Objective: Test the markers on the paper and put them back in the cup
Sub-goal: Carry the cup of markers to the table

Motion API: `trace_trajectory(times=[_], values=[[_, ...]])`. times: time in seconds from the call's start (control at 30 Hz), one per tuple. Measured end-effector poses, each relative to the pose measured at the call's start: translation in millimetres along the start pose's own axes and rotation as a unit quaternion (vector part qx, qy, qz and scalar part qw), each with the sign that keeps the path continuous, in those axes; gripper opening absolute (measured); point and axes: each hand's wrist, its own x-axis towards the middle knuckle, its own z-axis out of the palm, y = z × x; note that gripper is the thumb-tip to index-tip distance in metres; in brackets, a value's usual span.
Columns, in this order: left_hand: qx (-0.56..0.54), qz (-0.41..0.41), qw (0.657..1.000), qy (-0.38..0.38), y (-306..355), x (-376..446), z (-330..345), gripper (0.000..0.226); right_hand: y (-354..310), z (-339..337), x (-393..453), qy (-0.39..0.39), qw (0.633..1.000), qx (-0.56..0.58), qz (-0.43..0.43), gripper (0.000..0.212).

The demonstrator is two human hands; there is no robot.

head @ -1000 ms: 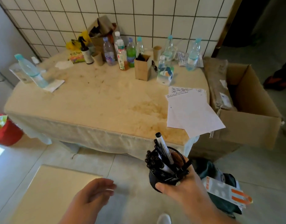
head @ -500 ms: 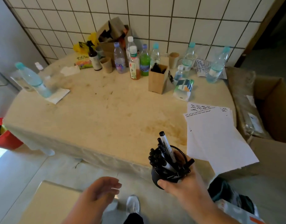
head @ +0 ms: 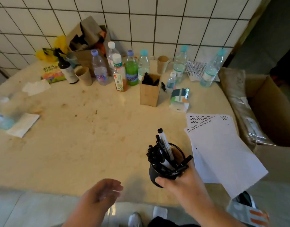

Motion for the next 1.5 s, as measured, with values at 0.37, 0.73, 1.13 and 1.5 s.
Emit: trace_trajectory(times=[0.37,0.73,1.13,1.5], values=[[0.023,-0.002,1.0,0.019,34.6,40.4,10.3,0.033,-14.0,-16.5,88.7,-0.059,0.996,-0.019,-0.058,0.066],[0.041,-0.03,0.999,-0.003,34.7,78.9,-55.1,0.025,0.1,40.4,140.1,-0.013,0.988,-0.157,0.007,0.083],[0.1,-0.011,0.983,-0.151,10.5,168.2,-209.4,0.03,-38.6,179.5,190.1,0.023,0.979,-0.194,0.065,0.085],[0.005,-0.029,0.991,-0.129,-14.5,187.0,-275.6,0.024,-74.3,250.8,232.2,0.004,0.953,-0.295,0.07,0.091]])
